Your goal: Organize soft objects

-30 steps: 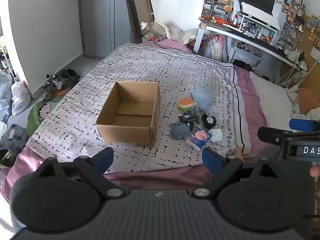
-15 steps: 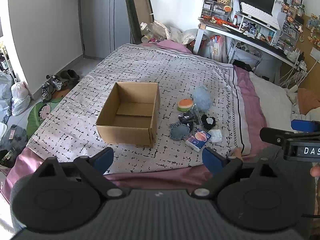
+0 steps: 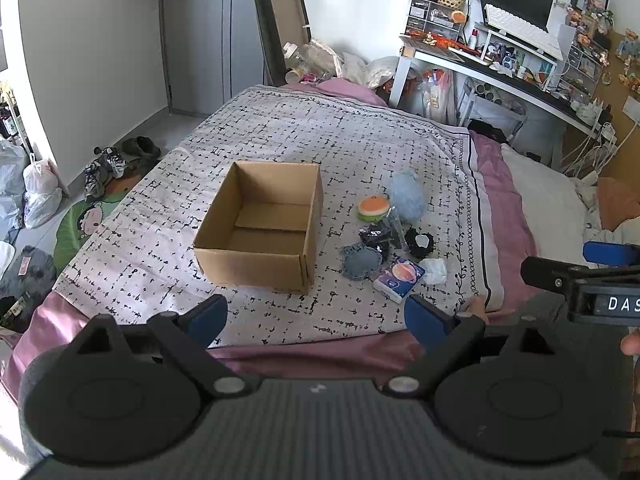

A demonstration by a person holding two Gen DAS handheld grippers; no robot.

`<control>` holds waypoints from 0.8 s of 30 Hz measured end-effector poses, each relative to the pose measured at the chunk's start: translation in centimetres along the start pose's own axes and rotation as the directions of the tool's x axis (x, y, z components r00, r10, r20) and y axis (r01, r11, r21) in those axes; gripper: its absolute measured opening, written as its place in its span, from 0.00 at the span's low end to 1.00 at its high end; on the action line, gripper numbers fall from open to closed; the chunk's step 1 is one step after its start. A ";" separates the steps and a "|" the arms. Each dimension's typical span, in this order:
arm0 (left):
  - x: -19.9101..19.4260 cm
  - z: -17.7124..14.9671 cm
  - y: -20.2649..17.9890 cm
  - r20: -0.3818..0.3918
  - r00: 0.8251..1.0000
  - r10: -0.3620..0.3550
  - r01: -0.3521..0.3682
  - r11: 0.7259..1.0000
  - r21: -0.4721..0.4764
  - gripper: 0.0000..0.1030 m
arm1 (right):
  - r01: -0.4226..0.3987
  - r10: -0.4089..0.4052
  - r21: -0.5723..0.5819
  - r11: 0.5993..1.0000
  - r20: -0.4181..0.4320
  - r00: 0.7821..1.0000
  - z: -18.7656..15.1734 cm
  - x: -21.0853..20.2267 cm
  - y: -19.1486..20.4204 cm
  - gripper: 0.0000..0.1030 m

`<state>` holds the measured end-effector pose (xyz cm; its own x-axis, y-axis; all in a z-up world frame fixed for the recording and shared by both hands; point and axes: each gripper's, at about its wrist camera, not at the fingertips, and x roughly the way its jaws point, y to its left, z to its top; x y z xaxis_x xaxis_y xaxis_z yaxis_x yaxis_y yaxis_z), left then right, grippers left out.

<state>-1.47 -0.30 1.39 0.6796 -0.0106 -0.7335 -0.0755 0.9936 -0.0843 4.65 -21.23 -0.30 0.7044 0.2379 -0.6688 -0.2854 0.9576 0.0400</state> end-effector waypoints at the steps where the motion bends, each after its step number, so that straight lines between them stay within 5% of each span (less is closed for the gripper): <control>1: 0.1 0.0 0.1 -0.001 1.000 0.000 0.000 1.000 -0.001 0.92 | -0.001 0.001 0.001 1.000 0.000 1.000 0.0 0.0 0.0 1.00; 24: 4.6 0.9 -0.3 -0.029 1.000 0.000 -0.001 0.999 -0.040 0.92 | -0.008 0.012 0.081 0.997 -0.051 0.999 0.7 4.5 -2.6 1.00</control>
<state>2.38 -0.58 -1.37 0.6584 -0.0138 -0.7525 -0.1051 0.9883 -0.1101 9.02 -22.58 -2.95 0.6669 0.2405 -0.7053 -0.2371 0.9658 0.1052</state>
